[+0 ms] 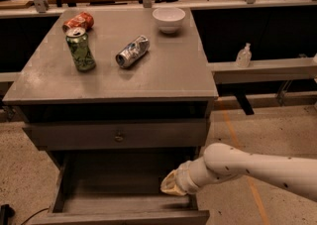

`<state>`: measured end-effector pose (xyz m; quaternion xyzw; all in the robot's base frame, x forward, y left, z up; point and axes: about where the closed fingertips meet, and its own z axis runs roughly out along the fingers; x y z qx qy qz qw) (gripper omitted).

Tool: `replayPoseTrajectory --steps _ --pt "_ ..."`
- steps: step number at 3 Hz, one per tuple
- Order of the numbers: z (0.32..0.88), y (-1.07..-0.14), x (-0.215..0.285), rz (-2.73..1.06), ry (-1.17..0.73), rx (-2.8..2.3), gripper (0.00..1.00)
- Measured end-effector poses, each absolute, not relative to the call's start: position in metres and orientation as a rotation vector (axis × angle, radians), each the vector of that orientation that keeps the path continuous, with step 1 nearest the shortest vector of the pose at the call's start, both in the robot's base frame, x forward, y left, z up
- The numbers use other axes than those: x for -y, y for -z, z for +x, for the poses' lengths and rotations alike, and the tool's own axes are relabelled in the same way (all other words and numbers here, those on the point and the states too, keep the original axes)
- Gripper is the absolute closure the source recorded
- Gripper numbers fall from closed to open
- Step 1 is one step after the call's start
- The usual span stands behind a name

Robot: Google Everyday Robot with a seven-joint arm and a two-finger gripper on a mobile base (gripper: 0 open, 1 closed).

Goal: Open middle drawer

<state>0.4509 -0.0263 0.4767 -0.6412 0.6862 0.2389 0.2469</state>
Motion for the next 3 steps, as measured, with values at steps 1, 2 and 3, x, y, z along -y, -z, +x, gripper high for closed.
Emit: replayPoseTrajectory --steps 1,2,3 --pt "0.454 -0.512 0.042 -1.638 -0.68 -1.764 1.0" --pt "0.451 -0.567 0.071 -1.571 -0.676 -1.613 1.0" --pt "0.443 -0.569 0.088 -1.557 -0.662 -1.612 0.82"
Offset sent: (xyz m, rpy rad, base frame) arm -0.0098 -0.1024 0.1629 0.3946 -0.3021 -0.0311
